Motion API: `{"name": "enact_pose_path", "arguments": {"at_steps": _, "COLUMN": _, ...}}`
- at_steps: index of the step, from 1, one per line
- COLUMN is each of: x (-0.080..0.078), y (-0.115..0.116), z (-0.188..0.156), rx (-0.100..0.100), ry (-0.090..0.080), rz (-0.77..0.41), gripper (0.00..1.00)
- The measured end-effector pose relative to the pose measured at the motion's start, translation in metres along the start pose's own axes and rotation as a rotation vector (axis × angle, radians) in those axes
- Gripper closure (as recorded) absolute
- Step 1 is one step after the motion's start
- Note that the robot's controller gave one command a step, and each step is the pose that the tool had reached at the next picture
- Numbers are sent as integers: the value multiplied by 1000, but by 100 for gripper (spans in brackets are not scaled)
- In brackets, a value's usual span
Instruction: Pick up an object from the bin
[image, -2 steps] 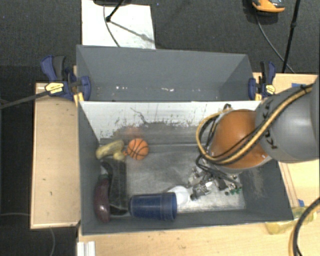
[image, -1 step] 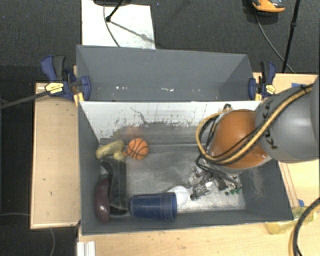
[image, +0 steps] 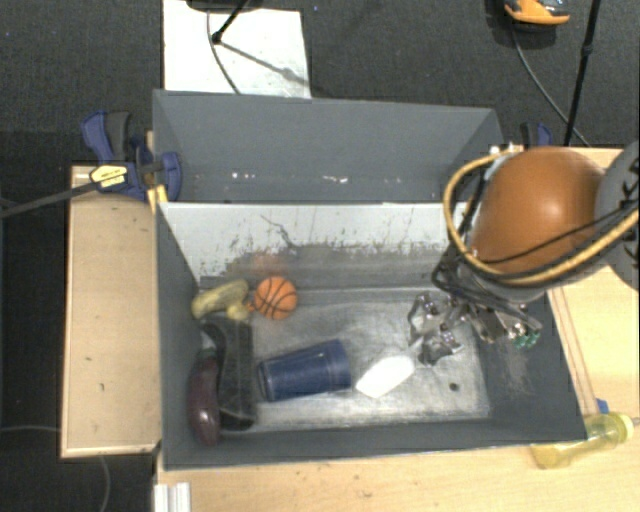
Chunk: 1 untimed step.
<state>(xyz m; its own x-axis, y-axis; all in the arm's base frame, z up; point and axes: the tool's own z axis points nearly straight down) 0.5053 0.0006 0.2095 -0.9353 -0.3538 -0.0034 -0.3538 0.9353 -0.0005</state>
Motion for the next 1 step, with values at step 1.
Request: {"name": "enact_pose_path", "arguments": {"at_steps": 1, "x": 0, "y": 0, "z": 0, "rx": 0, "ry": 1, "rz": 0, "gripper": 100}}
